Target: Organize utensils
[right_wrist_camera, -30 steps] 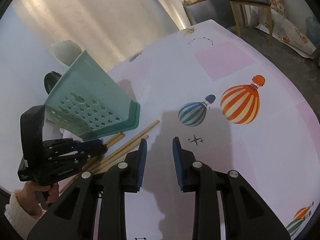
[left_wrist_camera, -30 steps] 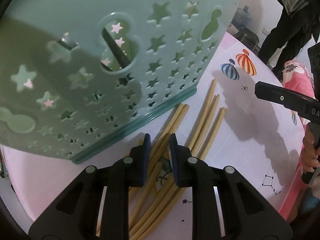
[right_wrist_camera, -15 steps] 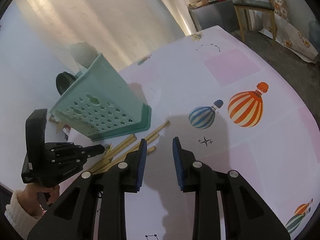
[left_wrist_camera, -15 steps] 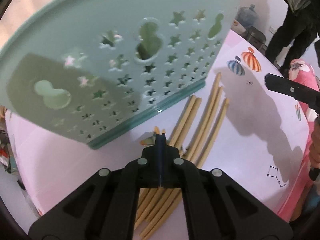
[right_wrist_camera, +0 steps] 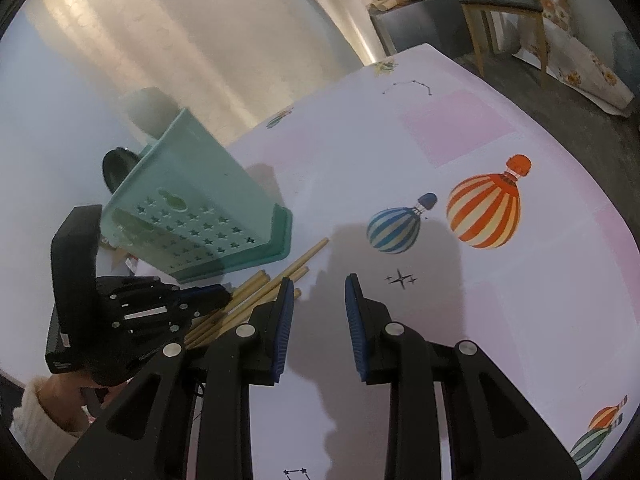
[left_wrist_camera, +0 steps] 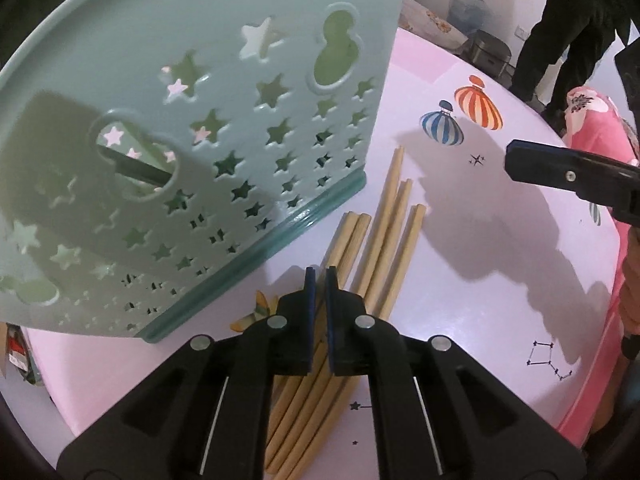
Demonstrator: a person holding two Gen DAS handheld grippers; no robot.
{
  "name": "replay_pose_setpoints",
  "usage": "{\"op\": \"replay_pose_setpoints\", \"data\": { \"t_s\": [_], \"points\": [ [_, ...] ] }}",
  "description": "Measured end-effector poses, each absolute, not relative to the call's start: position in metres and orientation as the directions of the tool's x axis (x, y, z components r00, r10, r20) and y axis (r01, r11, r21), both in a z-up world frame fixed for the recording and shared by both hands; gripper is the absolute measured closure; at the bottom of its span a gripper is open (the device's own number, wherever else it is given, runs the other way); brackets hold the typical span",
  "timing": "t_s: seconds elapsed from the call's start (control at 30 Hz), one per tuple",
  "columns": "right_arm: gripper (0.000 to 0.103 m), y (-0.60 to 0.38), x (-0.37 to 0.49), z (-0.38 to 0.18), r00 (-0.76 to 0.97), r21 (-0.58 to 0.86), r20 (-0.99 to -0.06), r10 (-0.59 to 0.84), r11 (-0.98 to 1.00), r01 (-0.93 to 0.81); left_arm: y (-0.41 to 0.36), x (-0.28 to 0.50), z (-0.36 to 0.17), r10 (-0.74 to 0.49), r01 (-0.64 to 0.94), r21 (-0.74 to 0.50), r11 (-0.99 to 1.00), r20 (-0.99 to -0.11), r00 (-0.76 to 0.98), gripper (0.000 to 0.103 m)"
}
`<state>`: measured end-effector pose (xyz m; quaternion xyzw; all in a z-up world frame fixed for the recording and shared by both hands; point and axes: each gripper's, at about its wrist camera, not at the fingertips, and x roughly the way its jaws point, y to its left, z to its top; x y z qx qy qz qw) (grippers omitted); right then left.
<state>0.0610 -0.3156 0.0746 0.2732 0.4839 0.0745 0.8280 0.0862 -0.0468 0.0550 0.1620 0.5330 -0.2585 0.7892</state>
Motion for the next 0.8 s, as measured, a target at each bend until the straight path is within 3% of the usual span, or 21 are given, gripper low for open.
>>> {"op": "replay_pose_setpoints", "data": {
  "t_s": [0.17,0.23,0.33,0.43,0.67,0.8],
  "points": [
    [0.076,-0.318,0.060,0.070,0.512,0.529,-0.764,0.392,0.835,0.151,-0.063,0.082,0.048,-0.241,0.606,-0.021,0.795,-0.928,0.284,0.076],
    [0.076,-0.319,0.061,0.069,0.511,0.536,-0.762,0.398,0.831,0.152,-0.071,0.076,0.044,-0.235,0.627,-0.001,0.779,-0.928,0.290,0.071],
    [0.076,-0.318,0.062,0.069,0.512,0.536,-0.762,0.397,0.830,0.154,-0.078,0.078,0.039,-0.215,0.625,0.022,0.781,-0.929,0.302,0.076],
    [0.076,-0.319,0.061,0.069,0.510,0.537,-0.762,0.399,0.830,0.152,-0.081,0.083,0.043,-0.252,0.617,-0.016,0.787,-0.921,0.298,0.076],
    [0.076,-0.325,0.060,0.069,0.515,0.536,-0.762,0.392,0.829,0.162,-0.095,0.090,0.042,-0.210,0.636,0.045,0.771,-0.924,0.320,0.076],
    [0.076,-0.326,0.059,0.068,0.511,0.535,-0.764,0.393,0.829,0.163,-0.094,0.090,0.036,-0.191,0.651,0.055,0.757,-0.935,0.300,0.082]
  ]
}}
